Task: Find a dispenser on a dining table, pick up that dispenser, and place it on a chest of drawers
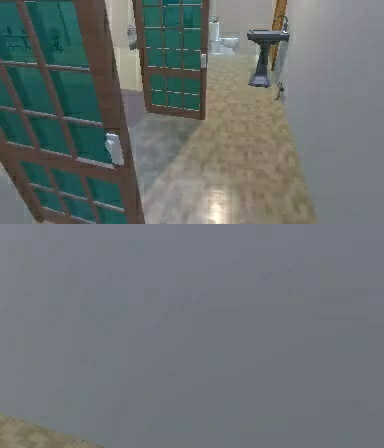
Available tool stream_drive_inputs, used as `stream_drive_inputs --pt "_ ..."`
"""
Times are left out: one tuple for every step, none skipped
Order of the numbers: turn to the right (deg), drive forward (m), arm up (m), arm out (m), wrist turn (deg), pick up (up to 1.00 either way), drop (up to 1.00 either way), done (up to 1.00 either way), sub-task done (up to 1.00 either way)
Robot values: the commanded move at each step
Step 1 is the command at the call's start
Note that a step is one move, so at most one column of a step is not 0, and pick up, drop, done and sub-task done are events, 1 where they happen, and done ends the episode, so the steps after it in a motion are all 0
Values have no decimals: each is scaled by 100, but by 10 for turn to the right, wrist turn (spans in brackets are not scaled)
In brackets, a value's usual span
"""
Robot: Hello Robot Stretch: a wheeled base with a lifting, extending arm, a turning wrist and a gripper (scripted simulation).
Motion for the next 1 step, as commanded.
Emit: stream_drive_inputs --pt "420 0 0 0 0 0 0 0 0"
